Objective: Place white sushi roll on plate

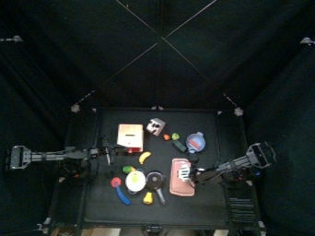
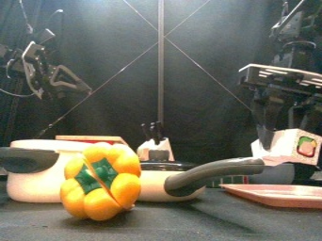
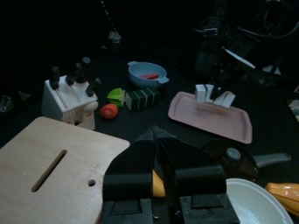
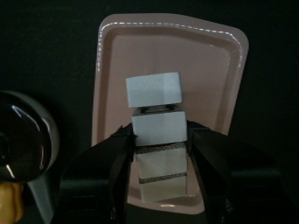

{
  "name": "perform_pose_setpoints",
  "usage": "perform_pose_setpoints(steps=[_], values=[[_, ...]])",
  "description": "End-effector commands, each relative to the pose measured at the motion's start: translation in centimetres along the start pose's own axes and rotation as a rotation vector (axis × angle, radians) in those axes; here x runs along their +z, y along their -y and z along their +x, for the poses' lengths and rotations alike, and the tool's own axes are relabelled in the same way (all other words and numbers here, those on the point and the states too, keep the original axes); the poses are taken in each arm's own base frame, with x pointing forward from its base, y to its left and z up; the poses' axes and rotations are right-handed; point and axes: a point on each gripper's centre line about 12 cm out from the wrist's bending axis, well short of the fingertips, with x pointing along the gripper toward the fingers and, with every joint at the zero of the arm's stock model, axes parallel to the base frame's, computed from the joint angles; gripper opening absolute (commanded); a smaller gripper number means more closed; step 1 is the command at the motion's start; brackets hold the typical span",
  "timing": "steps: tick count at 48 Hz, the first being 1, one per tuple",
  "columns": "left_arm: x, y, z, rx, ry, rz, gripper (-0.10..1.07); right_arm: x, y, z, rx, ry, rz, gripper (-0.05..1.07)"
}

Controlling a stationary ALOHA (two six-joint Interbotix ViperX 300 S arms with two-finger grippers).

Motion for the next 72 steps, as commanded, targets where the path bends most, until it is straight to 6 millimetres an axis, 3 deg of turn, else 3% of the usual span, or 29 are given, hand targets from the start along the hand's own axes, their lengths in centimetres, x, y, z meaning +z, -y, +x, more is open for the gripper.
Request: perform_pose_setpoints(steps=[1,29,58,72], values=[[0.5,0.1,0.2,-0.002,0.015,0.0,0.41,0.0,-0.4,0.1,0.002,0.014,0.033,0.63],[0.4,0.1,0.2,-0.004,0.013,0.003,0.41,-0.8,-0.8,2.6,-0.064,0.036,0.042,0.66],[0.4,0.3,0.2,-0.014,0.012,0.005,0.41,-0.9,-1.1,2.8,-0.065,0.041,0.032,0.93],[0.4,0.3,0.2,-0.014,0.012,0.005,0.41,-0.9,-1.3,2.6,-0.056,0.037,0.01,0.94]])
